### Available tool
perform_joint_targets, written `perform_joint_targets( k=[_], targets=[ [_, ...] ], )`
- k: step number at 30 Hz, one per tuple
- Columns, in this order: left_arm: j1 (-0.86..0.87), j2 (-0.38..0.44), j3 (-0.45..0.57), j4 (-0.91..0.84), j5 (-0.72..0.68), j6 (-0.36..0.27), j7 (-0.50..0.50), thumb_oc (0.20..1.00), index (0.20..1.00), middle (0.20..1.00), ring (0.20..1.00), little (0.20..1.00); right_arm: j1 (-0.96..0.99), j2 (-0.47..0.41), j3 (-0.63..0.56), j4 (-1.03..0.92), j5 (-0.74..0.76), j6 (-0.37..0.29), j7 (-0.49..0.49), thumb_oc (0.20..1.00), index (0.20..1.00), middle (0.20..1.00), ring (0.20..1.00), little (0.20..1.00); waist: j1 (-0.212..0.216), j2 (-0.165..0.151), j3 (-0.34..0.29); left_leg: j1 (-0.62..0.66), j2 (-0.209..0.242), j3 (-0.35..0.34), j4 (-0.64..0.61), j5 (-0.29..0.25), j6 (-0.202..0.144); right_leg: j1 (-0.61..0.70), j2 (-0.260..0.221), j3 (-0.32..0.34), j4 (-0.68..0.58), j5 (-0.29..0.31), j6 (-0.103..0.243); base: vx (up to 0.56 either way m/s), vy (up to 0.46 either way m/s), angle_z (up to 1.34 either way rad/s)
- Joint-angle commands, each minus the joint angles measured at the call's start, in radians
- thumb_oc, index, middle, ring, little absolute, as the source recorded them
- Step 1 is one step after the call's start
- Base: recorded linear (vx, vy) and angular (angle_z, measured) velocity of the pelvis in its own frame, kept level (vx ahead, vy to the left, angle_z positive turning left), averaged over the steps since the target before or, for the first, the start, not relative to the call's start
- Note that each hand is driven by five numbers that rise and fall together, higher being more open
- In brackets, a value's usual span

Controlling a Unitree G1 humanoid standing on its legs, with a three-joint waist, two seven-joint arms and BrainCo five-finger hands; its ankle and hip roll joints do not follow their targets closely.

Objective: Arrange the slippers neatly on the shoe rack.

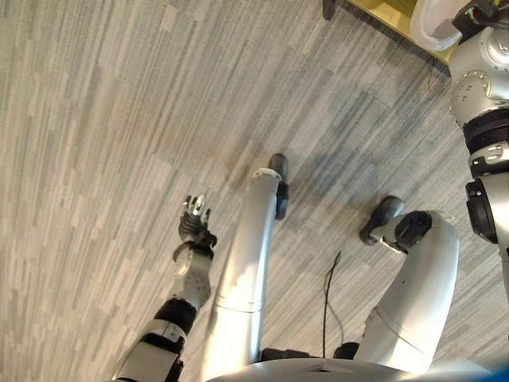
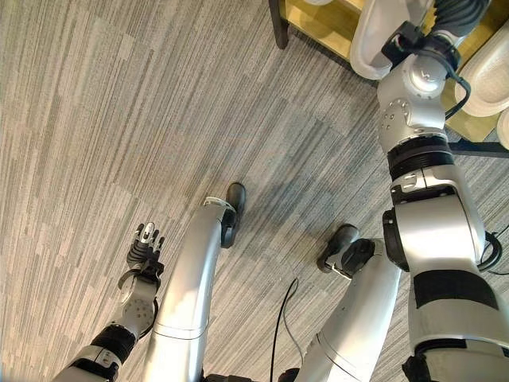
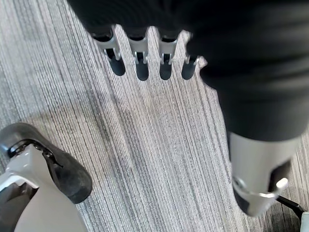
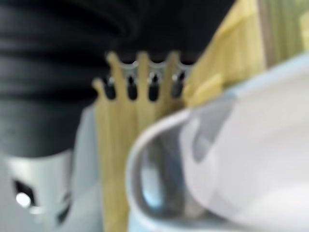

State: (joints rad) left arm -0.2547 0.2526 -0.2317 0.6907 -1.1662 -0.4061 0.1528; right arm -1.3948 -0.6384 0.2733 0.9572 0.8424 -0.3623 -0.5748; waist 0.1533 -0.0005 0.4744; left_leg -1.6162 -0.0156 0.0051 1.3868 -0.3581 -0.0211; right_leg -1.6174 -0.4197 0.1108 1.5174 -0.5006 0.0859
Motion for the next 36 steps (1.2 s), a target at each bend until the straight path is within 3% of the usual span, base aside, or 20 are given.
perform_joint_targets(
  k=[1, 5, 14, 26, 36],
  targets=[
    [0.032, 0.001, 0.048, 0.032, 0.023, -0.029, 0.009, 1.000, 1.000, 1.000, 1.000, 1.000, 0.019, -0.006, -0.011, -0.117, -0.025, -0.100, -0.022, 1.000, 1.000, 1.000, 1.000, 1.000, -0.027, 0.022, -0.004, 0.046, -0.007, -0.104, -0.166, 0.073, -0.074, 0.061, 0.007, 0.068, -0.024, 0.091, 0.004, 0.00, 0.000, 0.00],
    [0.050, 0.002, 0.062, 0.024, 0.044, -0.027, 0.006, 1.000, 1.000, 1.000, 1.000, 1.000, 0.112, -0.018, -0.109, -0.200, -0.018, -0.142, -0.015, 1.000, 1.000, 1.000, 1.000, 1.000, -0.033, 0.028, -0.007, 0.046, -0.006, -0.103, -0.145, 0.062, -0.080, 0.059, 0.005, 0.067, 0.004, 0.076, 0.005, 0.02, -0.048, 0.02],
    [0.052, 0.002, 0.079, 0.002, 0.084, -0.022, 0.018, 1.000, 1.000, 1.000, 1.000, 1.000, 0.238, -0.003, -0.161, -0.359, -0.056, -0.154, 0.010, 1.000, 1.000, 1.000, 1.000, 1.000, -0.046, 0.024, -0.004, 0.046, 0.006, -0.105, -0.151, 0.069, -0.079, 0.060, 0.011, 0.066, -0.009, 0.085, 0.010, 0.00, -0.005, 0.00],
    [0.036, 0.008, 0.077, -0.025, 0.107, -0.018, 0.019, 1.000, 1.000, 1.000, 1.000, 1.000, 0.306, 0.036, -0.152, -0.376, -0.101, -0.117, 0.040, 1.000, 1.000, 1.000, 1.000, 1.000, -0.061, 0.014, 0.003, 0.046, 0.006, -0.110, -0.157, 0.074, -0.079, 0.059, 0.017, 0.064, -0.021, 0.094, 0.012, 0.00, 0.000, 0.00],
    [0.036, 0.043, 0.069, -0.045, 0.132, -0.013, 0.003, 1.000, 1.000, 1.000, 1.000, 1.000, 0.243, 0.054, -0.066, -0.314, -0.082, -0.070, 0.109, 1.000, 1.000, 1.000, 1.000, 1.000, -0.057, 0.012, 0.005, 0.046, 0.007, -0.111, -0.176, 0.084, -0.081, 0.062, 0.018, 0.066, -0.036, 0.102, 0.015, 0.00, 0.000, 0.00]
  ],
)
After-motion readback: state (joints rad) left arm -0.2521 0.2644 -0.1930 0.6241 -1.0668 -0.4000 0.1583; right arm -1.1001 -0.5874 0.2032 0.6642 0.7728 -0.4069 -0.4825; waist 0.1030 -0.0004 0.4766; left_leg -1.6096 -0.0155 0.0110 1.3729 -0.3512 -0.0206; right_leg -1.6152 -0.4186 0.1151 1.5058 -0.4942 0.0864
